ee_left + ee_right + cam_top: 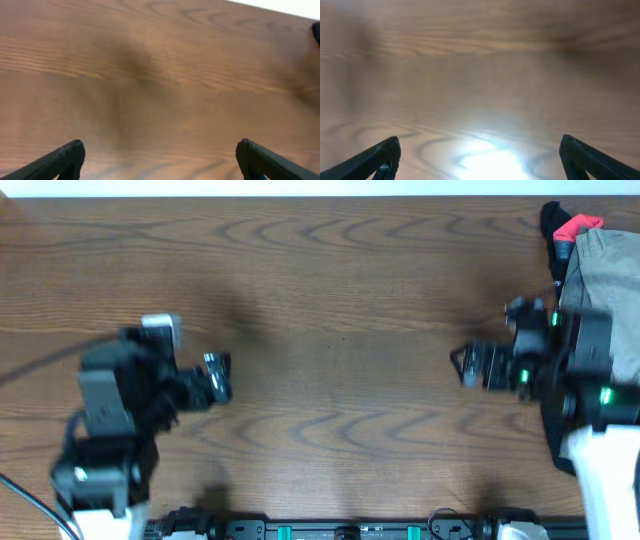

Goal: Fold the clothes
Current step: 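Reach the right gripper to the clothes pile and grasp the khaki trousers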

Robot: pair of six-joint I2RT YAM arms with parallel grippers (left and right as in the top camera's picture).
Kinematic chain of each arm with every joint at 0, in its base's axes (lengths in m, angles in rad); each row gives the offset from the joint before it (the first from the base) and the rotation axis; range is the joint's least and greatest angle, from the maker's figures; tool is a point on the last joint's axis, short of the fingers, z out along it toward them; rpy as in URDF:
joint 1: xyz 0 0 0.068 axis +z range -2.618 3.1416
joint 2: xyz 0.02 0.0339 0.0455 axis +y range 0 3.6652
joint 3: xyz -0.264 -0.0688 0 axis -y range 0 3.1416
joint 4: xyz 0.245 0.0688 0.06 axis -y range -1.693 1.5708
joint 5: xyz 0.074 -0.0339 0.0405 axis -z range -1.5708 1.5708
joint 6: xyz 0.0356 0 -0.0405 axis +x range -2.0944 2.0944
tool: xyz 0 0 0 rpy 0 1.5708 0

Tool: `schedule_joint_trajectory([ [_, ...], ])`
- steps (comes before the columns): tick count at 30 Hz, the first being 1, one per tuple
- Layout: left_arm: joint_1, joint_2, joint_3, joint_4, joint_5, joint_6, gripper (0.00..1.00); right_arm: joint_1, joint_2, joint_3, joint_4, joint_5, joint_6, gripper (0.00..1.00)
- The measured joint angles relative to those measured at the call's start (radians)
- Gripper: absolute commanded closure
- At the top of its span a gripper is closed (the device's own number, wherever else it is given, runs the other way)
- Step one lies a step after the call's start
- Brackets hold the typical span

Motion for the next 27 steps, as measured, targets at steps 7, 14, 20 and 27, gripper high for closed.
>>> schedule_joint_trajectory([
  [7,0.0,0.098,0.167,-0.038,0.068,-0.018,0.02,-0.003,0.224,0.177,-0.091,0.015,0.007,0.01],
  [14,0.0,0.151,0.17,-0.079,0.086,-0.018,0.02,-0.1,0.513,0.574,-0.156,0.209,0.053,0.05],
  [20,0.0,0.245,0.17,-0.164,0.086,-0.019,0.02,-0.196,0.785,0.895,-0.148,0.349,0.075,0.13],
  [27,0.0,0.336,0.17,-0.18,0.086,-0.018,0.02,-0.324,1.064,1.078,-0.024,0.37,0.12,0.16],
])
